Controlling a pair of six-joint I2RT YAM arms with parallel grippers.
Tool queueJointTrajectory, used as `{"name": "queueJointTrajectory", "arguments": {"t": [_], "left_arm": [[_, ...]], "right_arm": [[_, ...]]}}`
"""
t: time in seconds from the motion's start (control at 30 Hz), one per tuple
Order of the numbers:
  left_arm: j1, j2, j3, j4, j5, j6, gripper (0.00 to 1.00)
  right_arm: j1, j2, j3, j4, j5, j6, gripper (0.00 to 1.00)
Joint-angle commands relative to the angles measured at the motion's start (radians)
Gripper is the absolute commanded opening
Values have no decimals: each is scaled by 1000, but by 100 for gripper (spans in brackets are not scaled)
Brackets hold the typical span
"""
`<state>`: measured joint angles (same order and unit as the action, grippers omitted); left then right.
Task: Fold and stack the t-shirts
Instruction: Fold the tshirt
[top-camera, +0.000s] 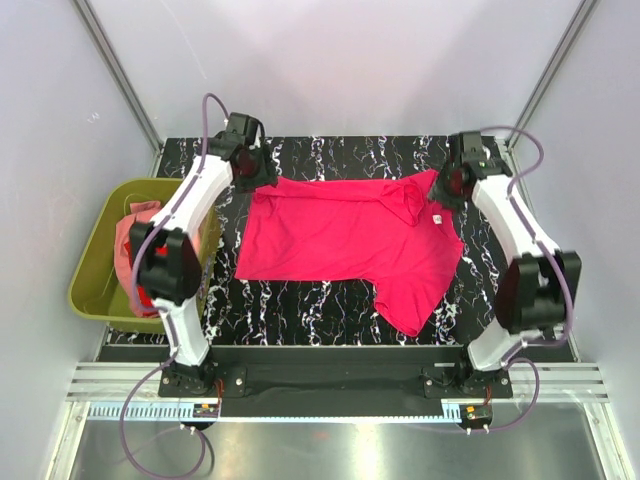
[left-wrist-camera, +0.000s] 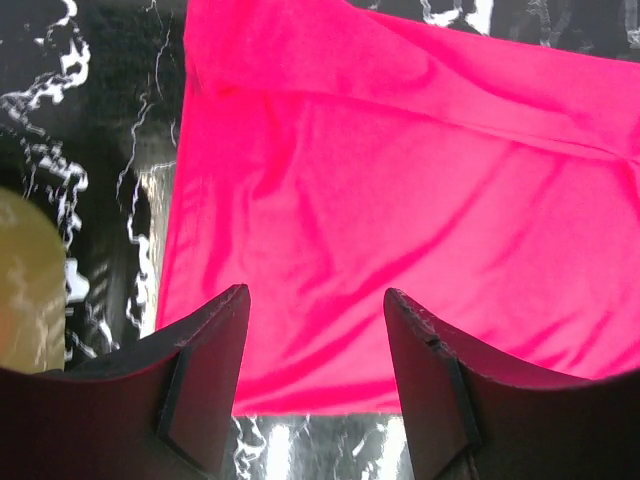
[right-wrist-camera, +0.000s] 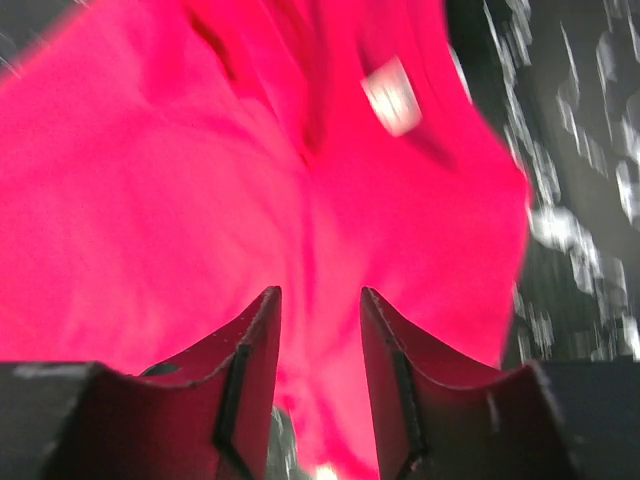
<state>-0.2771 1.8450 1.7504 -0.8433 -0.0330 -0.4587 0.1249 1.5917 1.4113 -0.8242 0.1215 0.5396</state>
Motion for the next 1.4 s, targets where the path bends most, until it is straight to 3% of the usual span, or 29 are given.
{"name": "queueJointTrajectory", "arguments": {"t": [0.0,0.17,0.37,0.83,1.27,1.33,1.37], "left_arm": [[15,94,102,15,93,48,61],[23,206,221,-4,73,64,60],[24,250,228,30,111,61,59],[24,276,218,62,127,60,59],[24,246,170,79,114,57,59],[24,241,164,81,116,57,59],[24,240,161,81,117,57,59]], "right_arm": [[-33,155,135,138,-91,-168,46],[-59,327,311,148,-63,-214,48],[-64,536,506,125,-117,-274,46],[-65,611,442,137,-239,-374,44],[-64,634,445,125,-197,-395,43],[-65,637,448,122,-198,-397,39],[-65,636,449,120,-200,-395,25]]}}
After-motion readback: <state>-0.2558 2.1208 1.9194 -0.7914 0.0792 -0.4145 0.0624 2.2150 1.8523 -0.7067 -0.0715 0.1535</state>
